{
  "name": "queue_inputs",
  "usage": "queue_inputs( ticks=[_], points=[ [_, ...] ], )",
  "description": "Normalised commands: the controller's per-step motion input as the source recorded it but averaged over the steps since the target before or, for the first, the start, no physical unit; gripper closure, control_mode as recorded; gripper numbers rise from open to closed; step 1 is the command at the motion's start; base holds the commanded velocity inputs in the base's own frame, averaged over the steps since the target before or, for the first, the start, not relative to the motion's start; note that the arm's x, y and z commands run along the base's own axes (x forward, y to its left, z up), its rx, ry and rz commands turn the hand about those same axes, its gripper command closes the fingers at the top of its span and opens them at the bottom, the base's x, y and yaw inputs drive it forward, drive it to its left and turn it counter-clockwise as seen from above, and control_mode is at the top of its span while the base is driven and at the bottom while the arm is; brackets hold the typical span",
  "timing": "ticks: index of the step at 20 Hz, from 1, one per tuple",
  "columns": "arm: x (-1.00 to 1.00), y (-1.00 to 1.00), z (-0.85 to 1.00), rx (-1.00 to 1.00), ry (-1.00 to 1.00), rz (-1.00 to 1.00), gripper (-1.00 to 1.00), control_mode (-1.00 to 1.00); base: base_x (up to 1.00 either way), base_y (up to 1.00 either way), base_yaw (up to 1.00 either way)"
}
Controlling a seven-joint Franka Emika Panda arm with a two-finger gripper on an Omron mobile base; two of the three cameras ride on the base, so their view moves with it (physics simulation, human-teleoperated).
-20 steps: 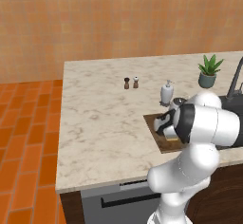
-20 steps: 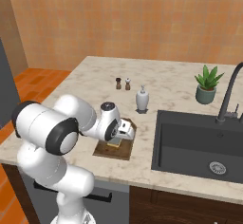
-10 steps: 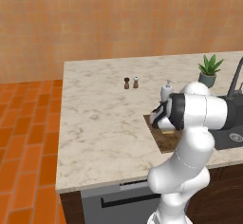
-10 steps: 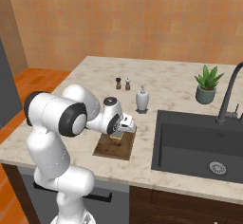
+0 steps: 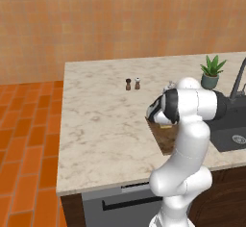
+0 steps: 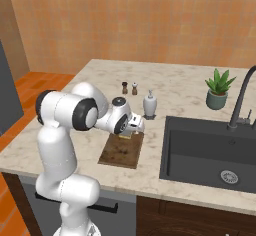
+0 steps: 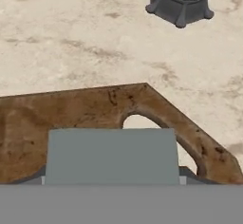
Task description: Pick up the sponge from the counter and clean the cutting board by briefly scrubbing or pressing down on the cutting board. Once finished, release the sponge.
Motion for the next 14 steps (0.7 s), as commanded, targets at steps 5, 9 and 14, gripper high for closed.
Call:
queue_inputs(
  ticks=[5, 9, 14],
  points=[
    [0.51, 0.00, 0.00, 0.00, -0.05, 0.00, 1.00, -1.00, 0.00, 0.00, 0.00],
    [0.46, 0.00, 0.00, 0.00, -0.04, 0.00, 1.00, -1.00, 0.00, 0.00, 0.00],
    [0.37, 0.00, 0.00, 0.00, -0.02, 0.00, 1.00, -1.00, 0.00, 0.00, 0.00]
  ],
)
